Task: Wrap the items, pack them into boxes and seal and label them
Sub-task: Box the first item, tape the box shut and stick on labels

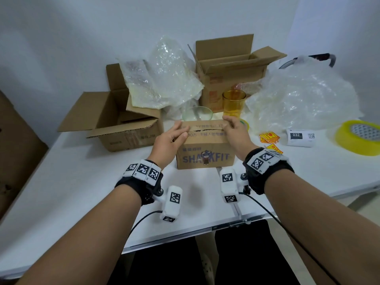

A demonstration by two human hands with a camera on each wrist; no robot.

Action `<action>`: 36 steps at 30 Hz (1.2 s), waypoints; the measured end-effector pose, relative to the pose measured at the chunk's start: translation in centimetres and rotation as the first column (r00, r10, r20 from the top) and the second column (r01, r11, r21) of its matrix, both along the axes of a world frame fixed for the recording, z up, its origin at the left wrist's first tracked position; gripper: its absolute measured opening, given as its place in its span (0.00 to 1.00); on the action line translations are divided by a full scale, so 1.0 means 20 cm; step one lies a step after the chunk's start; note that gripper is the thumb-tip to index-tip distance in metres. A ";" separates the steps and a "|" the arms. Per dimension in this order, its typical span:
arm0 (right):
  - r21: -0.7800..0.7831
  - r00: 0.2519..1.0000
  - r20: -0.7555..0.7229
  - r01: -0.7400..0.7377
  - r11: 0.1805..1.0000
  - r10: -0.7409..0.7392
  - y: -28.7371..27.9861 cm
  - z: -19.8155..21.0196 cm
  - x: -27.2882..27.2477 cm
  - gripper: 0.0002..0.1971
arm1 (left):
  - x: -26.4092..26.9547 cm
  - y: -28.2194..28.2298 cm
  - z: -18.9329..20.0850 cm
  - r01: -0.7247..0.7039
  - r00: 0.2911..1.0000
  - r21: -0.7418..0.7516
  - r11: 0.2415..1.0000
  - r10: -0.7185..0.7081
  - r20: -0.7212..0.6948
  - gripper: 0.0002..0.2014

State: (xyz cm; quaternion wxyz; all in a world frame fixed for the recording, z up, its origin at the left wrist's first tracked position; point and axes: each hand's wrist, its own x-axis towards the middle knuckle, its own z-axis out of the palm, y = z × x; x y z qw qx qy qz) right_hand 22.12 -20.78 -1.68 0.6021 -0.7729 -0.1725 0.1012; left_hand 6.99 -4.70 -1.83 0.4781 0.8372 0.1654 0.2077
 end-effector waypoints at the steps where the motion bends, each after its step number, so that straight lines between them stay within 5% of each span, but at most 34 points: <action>1: 0.006 1.000 -0.012 -0.001 1.000 0.001 0.00 0.00 -0.01 0.16 | 0.00 0.00 0.00 -0.005 1.000 0.012 1.000 0.004 0.005 0.16; 6: 0.005 0.999 0.000 0.033 0.999 -0.033 0.01 -0.02 -0.05 0.11 | 0.00 -0.04 0.03 -0.020 0.999 0.221 0.975 0.026 -0.024 0.17; 11: -0.008 0.999 0.028 0.037 0.999 -0.037 0.02 -0.03 -0.08 0.08 | 0.08 -0.03 0.11 0.111 0.978 0.534 0.838 0.004 -0.209 0.13; 14: -0.017 0.997 0.066 0.047 0.999 -0.046 0.02 -0.04 -0.08 0.08 | 0.09 0.00 0.10 0.240 0.943 0.553 0.798 -0.057 -0.327 0.21; 18: -0.009 0.997 0.063 0.035 0.999 -0.034 0.03 -0.04 -0.08 0.06 | 0.04 0.01 0.05 0.180 0.977 0.589 0.788 -0.073 -0.201 0.21; 22: -0.033 0.996 0.085 0.007 0.999 -0.004 0.06 -0.03 -0.07 0.07 | -0.02 0.01 0.05 0.207 0.957 0.571 0.795 -0.044 -0.286 0.39; 27: -0.052 0.996 0.092 0.011 0.999 -0.007 0.08 -0.04 -0.05 0.07 | -0.01 0.01 0.03 0.221 0.951 0.563 0.796 -0.047 -0.306 0.43; 36: -0.116 0.984 0.172 -0.037 0.993 0.056 0.07 -0.01 -0.08 0.11 | -0.02 -0.03 0.02 0.196 0.966 0.567 0.800 -0.058 -0.252 0.35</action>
